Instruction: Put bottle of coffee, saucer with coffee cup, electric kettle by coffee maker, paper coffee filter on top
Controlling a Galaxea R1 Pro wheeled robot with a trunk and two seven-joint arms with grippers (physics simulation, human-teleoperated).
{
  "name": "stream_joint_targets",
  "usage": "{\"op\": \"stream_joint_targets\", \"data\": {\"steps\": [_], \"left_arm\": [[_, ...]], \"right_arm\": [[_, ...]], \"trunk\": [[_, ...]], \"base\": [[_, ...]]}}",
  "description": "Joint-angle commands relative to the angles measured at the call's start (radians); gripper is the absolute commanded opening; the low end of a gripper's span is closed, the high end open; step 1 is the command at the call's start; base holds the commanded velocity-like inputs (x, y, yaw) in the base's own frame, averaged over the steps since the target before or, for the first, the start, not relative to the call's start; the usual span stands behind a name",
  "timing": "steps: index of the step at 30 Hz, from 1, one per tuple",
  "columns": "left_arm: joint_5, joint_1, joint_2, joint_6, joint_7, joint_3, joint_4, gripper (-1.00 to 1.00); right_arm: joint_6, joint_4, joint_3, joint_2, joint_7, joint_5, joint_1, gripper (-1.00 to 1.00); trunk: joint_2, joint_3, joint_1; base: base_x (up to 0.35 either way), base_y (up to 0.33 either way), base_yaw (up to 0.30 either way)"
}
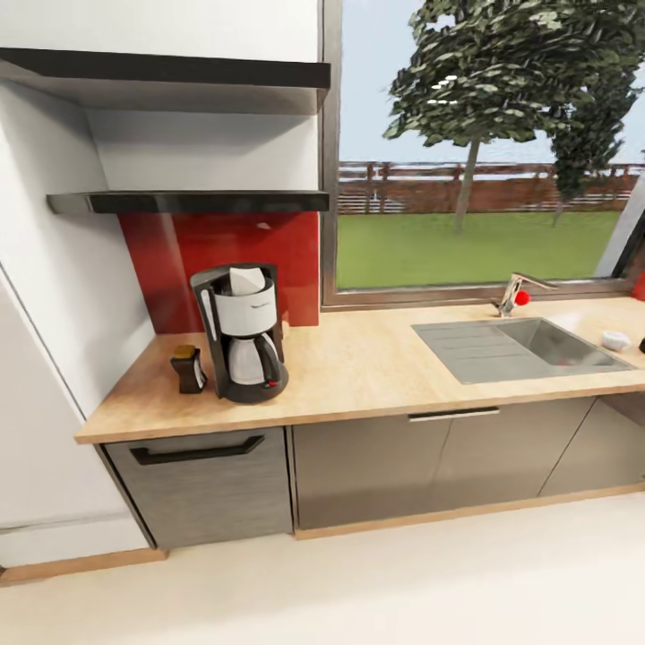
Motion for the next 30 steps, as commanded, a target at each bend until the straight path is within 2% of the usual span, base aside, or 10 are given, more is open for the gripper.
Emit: {"op": "stream_joint_targets", "data": {"steps": [1,13,19,23,27,30], "left_arm": [[0.002,-0.001,0.0,-0.005,-0.002,0.004,0.002,1.0],[0.002,-0.001,0.006,-0.005,-0.002,-0.001,0.004,1.0],[-0.008,-0.001,0.01,-0.004,-0.003,-0.002,0.005,1.0],[-0.047,0.0,0.005,-0.003,-0.003,-0.003,0.005,1.0],[-0.126,-0.001,0.001,0.0,-0.005,-0.004,0.006,1.0],[-0.143,-0.001,0.0,0.001,-0.006,-0.004,0.007,1.0]], "right_arm": [[-0.004,0.001,-0.006,-0.002,0.004,0.003,-0.001,1.0],[-0.004,0.001,-0.013,-0.017,0.004,0.003,-0.001,1.0],[-0.004,0.001,-0.012,-0.047,0.005,0.002,-0.001,1.0],[-0.005,0.001,-0.012,-0.051,0.005,0.001,-0.001,1.0],[-0.005,0.001,-0.012,-0.051,0.005,0.001,-0.001,1.0],[-0.005,0.002,-0.012,-0.051,0.005,0.001,-0.001,1.0]], "trunk": [[-0.002,-0.002,0.001],[-0.002,-0.002,0.001],[-0.002,-0.002,0.001],[-0.002,-0.002,0.001],[-0.002,-0.002,0.001],[-0.002,-0.002,0.001]], "base": [[0.0,0.0,-0.295],[0.0,0.0,-0.299],[0.0,0.0,-0.3],[0.0,0.0,-0.3],[0.0,0.0,-0.3],[0.0,0.0,-0.3]]}}
